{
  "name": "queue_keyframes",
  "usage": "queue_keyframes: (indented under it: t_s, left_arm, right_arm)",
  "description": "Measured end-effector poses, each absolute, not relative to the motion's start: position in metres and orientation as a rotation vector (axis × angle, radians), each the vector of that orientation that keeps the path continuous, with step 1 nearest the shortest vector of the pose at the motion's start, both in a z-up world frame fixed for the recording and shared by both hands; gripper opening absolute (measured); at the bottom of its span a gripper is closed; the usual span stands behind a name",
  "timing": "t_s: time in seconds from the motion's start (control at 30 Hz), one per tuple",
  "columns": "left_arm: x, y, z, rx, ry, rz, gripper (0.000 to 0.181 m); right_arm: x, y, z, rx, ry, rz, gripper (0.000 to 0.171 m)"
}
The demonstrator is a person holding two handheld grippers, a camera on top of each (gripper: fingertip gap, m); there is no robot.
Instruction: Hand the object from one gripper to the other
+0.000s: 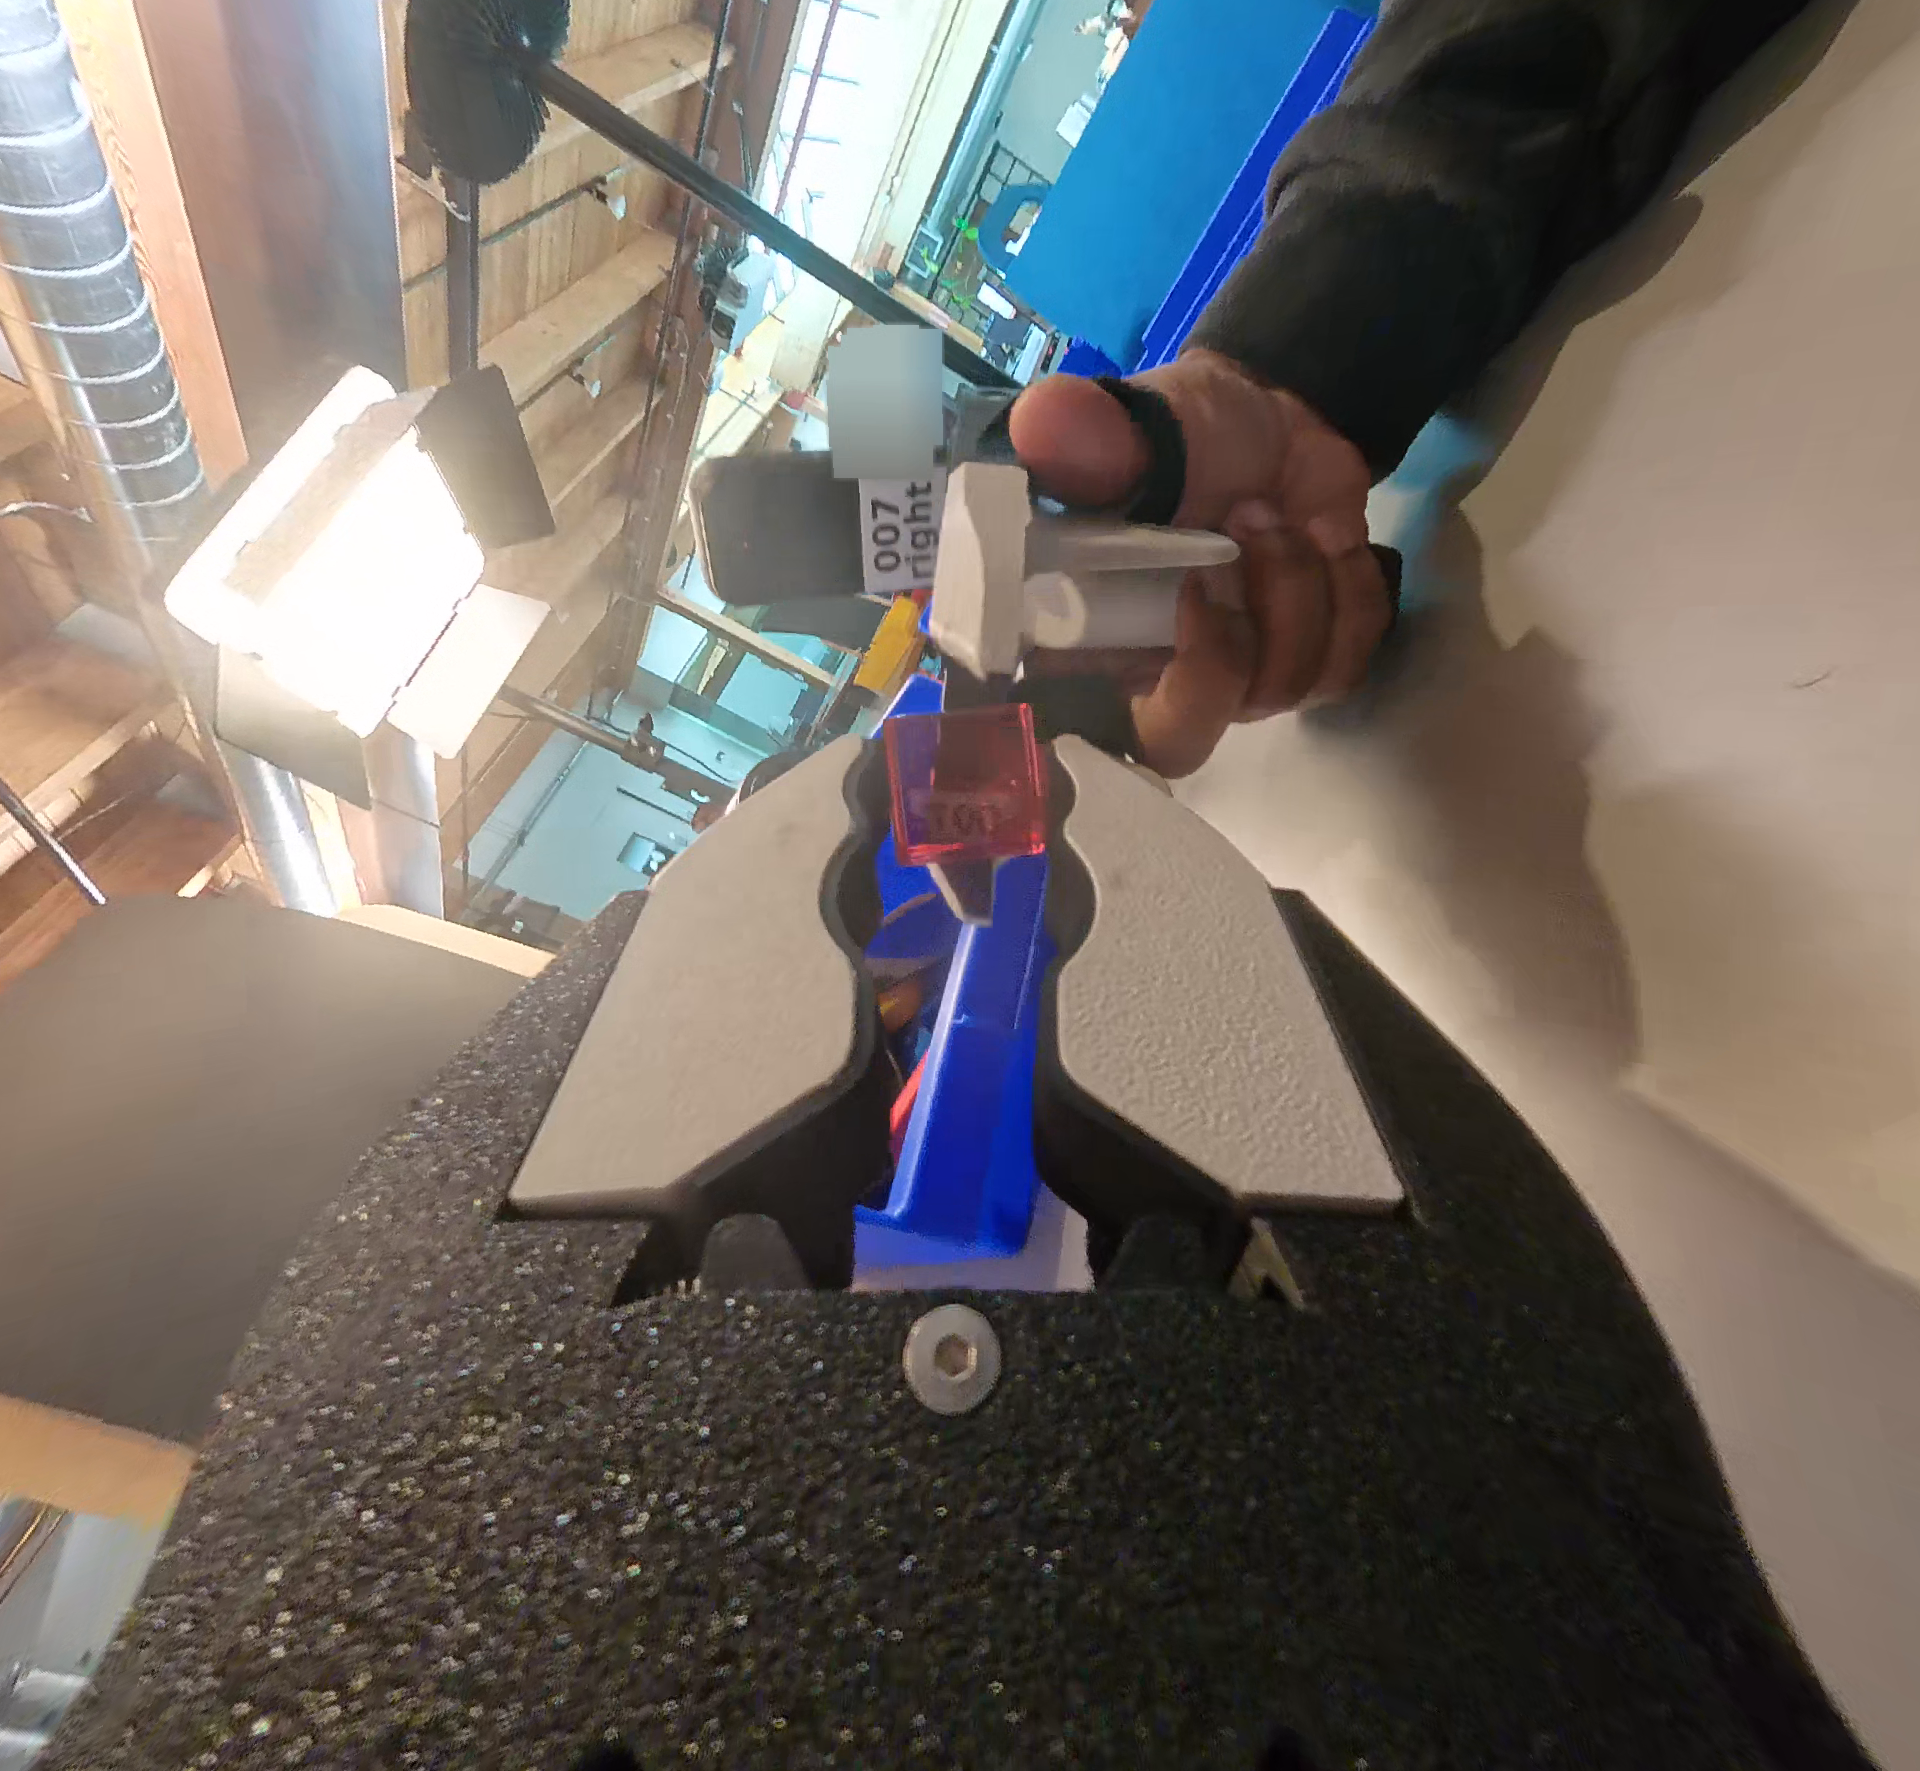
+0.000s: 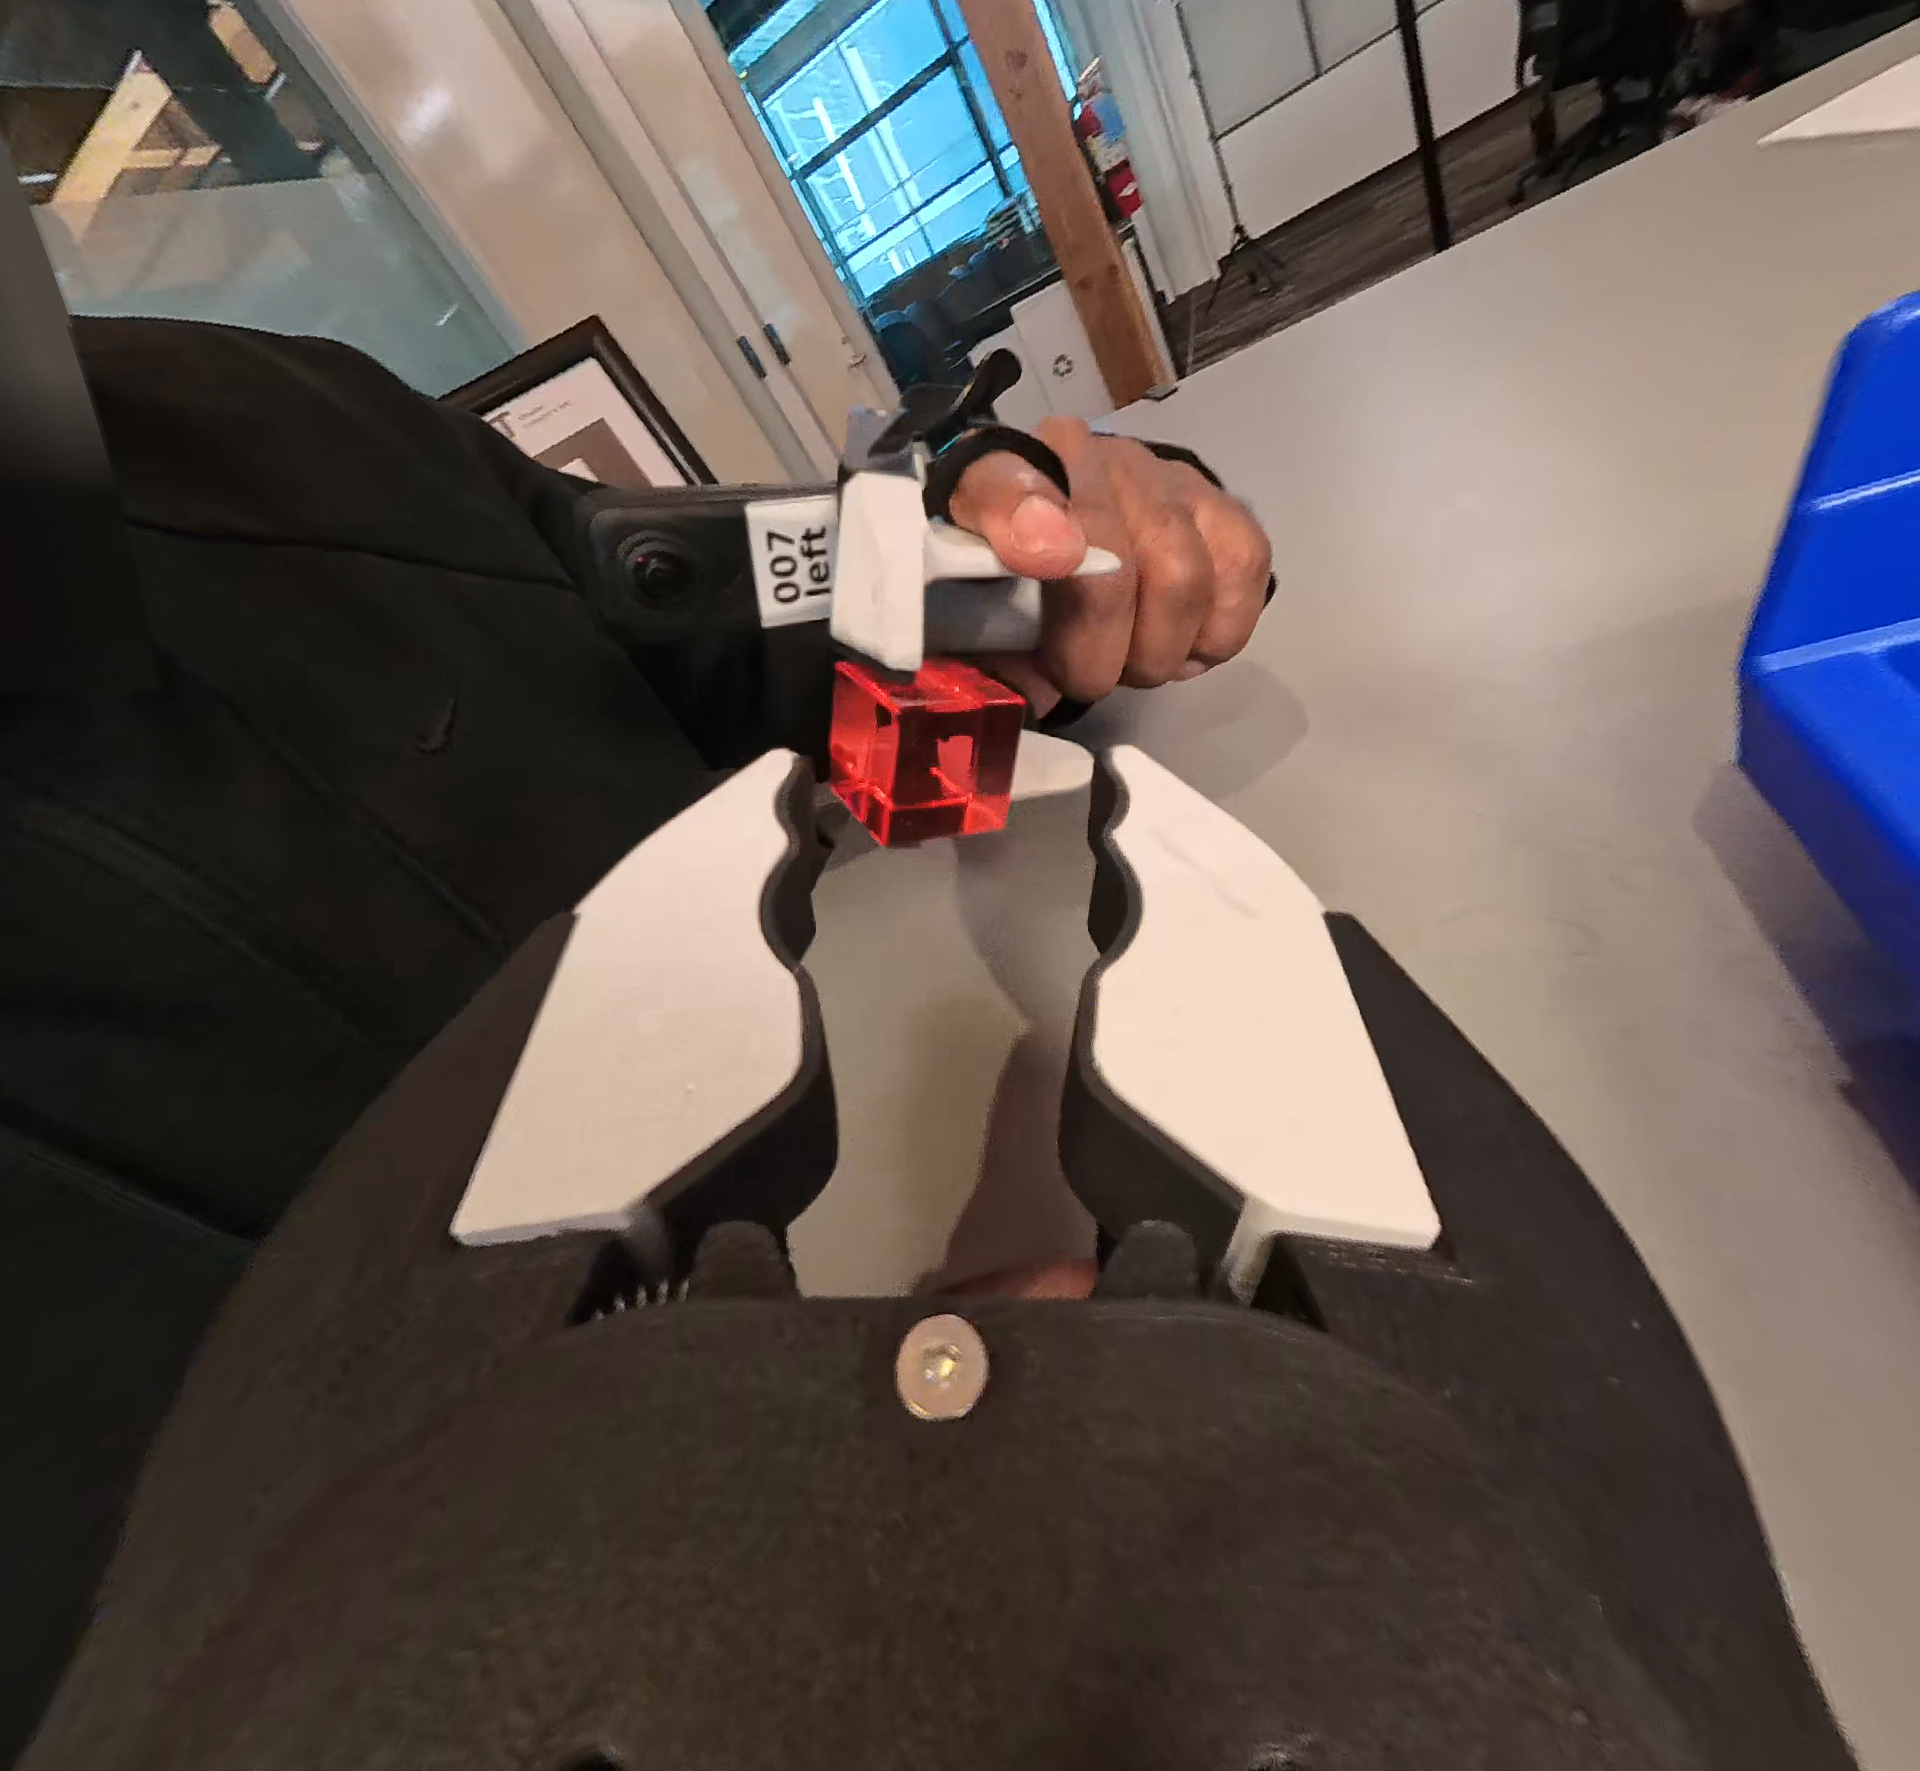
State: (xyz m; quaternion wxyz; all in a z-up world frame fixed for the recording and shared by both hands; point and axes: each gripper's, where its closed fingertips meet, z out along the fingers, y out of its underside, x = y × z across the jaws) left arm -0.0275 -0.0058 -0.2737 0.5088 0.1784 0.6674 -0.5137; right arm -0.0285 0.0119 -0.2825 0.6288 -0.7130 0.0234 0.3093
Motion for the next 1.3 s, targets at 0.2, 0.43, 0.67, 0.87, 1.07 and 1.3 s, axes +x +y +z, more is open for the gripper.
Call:
queue_keyframes:
  t_s: [0.2,0.43,0.67,0.87,1.07,1.3]
  left_arm:
    - [-0.023,-0.007,-0.280,0.395,1.665,-1.236,0.028]
    - [-0.004,0.000,-0.284,-0.074,2.008,-1.630,0.058]
    - [-0.008,0.000,-0.271,-0.623,2.221,-2.288,0.062]
    - [-0.003,0.000,-0.272,-1.035,2.250,-2.627,0.059]
    - [-0.019,-0.012,-0.276,-1.067,2.356,-2.751,0.037]
    - [0.000,0.001,-0.279,-0.531,2.179,-2.104,0.034]
  right_arm:
    - [-0.030,0.014,-0.284,-1.644,0.002,0.610,0.035]
    - [0.007,0.008,-0.273,-1.617,-0.148,-0.151,0.035]
    - [0.003,0.013,-0.281,-1.626,-0.462,-0.789,0.033]
    - [-0.007,0.015,-0.275,-1.539,-0.561,-0.945,0.034]
    - [-0.009,0.018,-0.282,-1.557,-0.604,-0.974,0.034]
    - [0.001,0.015,-0.283,-1.636,-0.386,-0.646,0.036]
